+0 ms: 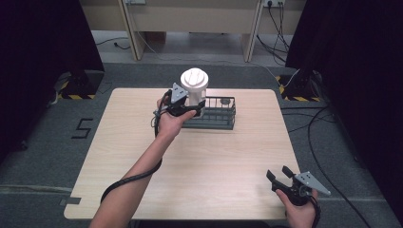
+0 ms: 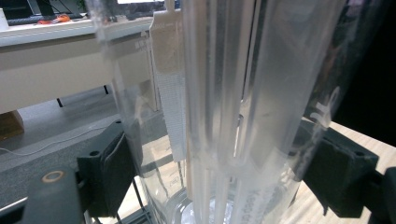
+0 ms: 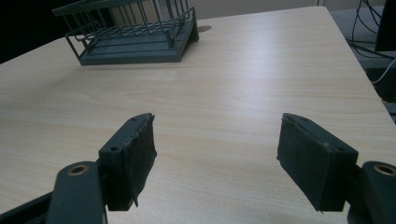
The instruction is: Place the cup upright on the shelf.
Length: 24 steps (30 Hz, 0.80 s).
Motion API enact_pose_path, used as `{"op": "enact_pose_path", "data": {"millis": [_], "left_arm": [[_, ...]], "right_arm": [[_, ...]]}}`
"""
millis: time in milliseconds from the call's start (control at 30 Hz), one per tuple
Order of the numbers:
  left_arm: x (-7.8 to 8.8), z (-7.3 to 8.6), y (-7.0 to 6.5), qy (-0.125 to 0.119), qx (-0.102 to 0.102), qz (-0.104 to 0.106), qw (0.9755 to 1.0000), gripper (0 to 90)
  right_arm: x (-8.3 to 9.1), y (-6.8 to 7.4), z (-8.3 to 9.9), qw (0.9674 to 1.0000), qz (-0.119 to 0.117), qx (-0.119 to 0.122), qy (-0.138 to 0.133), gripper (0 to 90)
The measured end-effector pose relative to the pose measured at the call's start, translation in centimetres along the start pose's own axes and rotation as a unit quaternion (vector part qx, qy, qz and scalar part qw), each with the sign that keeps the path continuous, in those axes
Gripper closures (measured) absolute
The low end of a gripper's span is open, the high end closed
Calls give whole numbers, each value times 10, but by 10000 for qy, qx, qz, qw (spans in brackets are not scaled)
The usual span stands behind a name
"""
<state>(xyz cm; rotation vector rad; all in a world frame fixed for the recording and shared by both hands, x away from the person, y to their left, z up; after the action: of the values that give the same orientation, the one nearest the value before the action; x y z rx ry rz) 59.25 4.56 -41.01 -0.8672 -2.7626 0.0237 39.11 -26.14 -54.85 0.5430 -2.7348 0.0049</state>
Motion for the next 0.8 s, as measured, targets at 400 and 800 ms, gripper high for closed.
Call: {"op": "enact_pose_path", "data": {"millis": [400, 800], "left_arm": [[-13, 0, 1, 38, 18, -10, 10000, 178], [-26, -6, -2, 40, 5, -5, 10000, 178]], "right_arm": [[0, 0, 0, 10000, -22, -65, 24, 279], [0, -1, 0, 10000, -14, -89, 1, 280]]}}
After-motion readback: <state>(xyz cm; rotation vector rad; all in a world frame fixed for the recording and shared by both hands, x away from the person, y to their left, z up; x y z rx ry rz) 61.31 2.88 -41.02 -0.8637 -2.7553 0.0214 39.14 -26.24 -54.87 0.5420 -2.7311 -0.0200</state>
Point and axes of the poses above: each handheld gripper's, and its own axes: x roughly backward along the jaws, z roughly out of its underside, y roughly to its left, the point moved 10 cm from there along -x, roughly forward along the jaws, and after that the axes turned 7 degrees about x, right-handed, at the moved point
